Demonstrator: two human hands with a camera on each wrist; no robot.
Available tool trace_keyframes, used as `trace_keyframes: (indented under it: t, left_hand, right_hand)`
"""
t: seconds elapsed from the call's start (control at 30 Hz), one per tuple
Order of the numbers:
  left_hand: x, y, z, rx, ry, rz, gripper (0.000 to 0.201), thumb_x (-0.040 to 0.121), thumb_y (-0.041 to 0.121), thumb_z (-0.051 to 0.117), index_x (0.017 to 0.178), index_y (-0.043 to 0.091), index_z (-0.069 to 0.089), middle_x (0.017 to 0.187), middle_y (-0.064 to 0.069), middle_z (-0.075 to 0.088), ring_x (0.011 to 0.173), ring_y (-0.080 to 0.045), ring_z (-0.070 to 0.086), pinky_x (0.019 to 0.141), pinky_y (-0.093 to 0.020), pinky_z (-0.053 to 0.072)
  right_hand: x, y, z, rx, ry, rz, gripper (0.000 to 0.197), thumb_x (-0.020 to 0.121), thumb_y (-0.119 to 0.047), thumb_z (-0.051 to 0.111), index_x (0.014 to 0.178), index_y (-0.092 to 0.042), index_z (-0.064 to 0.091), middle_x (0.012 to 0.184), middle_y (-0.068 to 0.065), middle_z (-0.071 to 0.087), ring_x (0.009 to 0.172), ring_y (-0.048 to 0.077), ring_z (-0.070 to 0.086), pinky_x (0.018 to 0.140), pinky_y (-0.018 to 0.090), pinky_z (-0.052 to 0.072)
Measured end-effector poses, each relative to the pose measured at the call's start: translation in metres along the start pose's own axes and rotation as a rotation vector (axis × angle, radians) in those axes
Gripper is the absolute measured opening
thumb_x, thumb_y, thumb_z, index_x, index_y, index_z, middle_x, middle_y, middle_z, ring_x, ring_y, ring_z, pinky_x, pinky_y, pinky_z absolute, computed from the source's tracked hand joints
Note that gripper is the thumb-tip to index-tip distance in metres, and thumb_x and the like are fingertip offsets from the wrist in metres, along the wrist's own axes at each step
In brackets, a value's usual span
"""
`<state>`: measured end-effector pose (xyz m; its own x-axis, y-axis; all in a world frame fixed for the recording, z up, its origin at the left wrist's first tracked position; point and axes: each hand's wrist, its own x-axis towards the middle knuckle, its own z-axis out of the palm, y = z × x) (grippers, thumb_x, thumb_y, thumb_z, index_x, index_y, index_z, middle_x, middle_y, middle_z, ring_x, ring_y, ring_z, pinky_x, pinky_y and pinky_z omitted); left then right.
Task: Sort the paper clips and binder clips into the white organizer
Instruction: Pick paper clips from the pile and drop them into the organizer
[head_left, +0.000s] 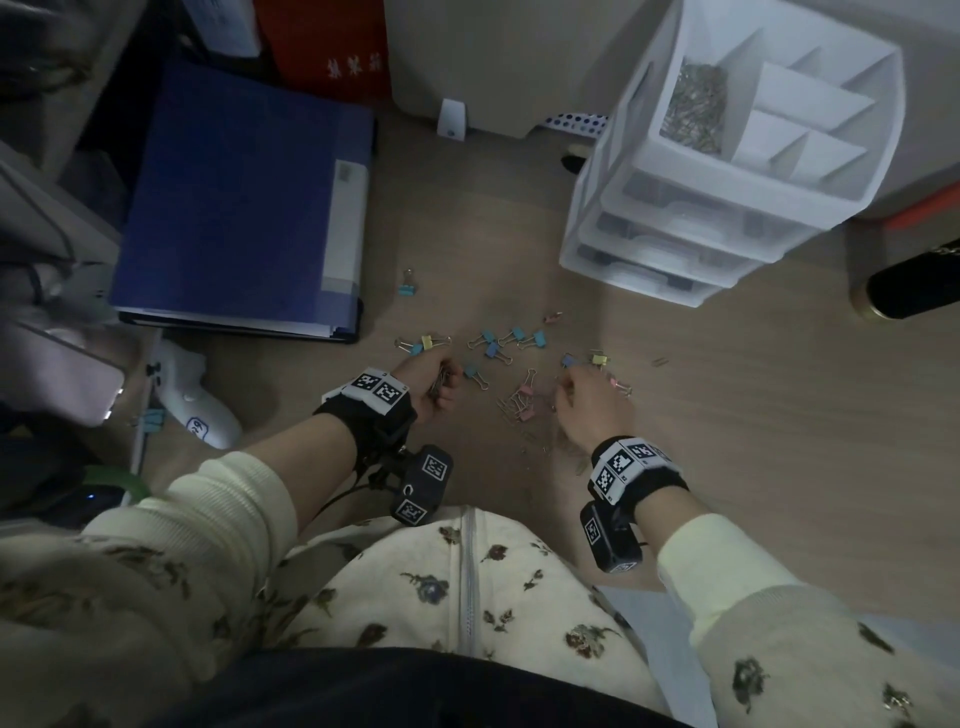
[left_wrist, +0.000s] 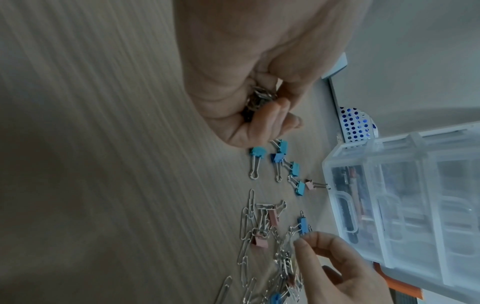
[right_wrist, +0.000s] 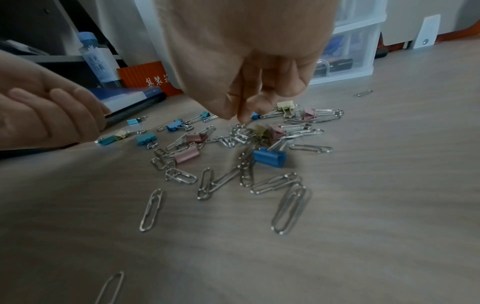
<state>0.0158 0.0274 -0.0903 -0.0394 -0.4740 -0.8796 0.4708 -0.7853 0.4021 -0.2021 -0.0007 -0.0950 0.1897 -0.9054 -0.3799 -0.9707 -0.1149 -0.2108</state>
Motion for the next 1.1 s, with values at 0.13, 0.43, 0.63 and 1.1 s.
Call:
trace_keyframes:
  t: [0.13, 0.43, 0.63, 1.1]
  left_hand:
    - [0.002, 0.002, 0.0, 0.006, 0.006, 0.003, 0.033, 0.094, 0.021, 0.041, 0.062, 0.014, 0.044, 0.042, 0.004, 0.041, 0.03, -0.007, 0.031, 0.034, -0.013, 0.021]
    - [0.004, 0.006, 0.001, 0.004, 0.005, 0.0, 0.038, 0.098, 0.026, 0.038, 0.062, 0.014, 0.043, 0.041, 0.004, 0.041, 0.03, -0.007, 0.03, 0.033, -0.013, 0.021]
    - [0.005, 0.006, 0.0, -0.006, 0.003, -0.001, 0.039, 0.098, 0.026, 0.037, 0.062, 0.013, 0.043, 0.045, 0.003, 0.039, 0.029, -0.007, 0.03, 0.034, -0.012, 0.02]
    - [0.006, 0.01, 0.004, 0.002, -0.002, -0.001, 0.04, 0.099, 0.028, 0.034, 0.063, 0.013, 0.043, 0.039, 0.004, 0.042, 0.028, -0.007, 0.031, 0.034, -0.011, 0.022]
  right_hand:
    - [0.001, -0.001, 0.0, -0.003, -0.003, -0.051, 0.022, 0.094, -0.023, 0.043, 0.109, -0.013, 0.056, 0.114, 0.005, 0.06, 0.095, 0.026, 0.058, 0.073, 0.034, 0.048]
    - [0.001, 0.003, 0.005, -0.185, -0.081, -0.274, 0.032, 0.089, -0.025, 0.055, 0.121, -0.02, 0.052, 0.118, 0.002, 0.054, 0.098, 0.028, 0.058, 0.063, 0.029, 0.038]
    - [0.003, -0.011, 0.002, -0.31, -0.115, -0.31, 0.033, 0.082, -0.001, 0.051, 0.112, -0.013, 0.056, 0.108, 0.008, 0.06, 0.097, 0.032, 0.056, 0.071, 0.036, 0.044]
    - [0.001, -0.021, -0.008, -0.349, -0.208, -0.296, 0.034, 0.082, -0.003, 0.052, 0.115, -0.01, 0.053, 0.11, 0.009, 0.06, 0.098, 0.03, 0.057, 0.075, 0.036, 0.043]
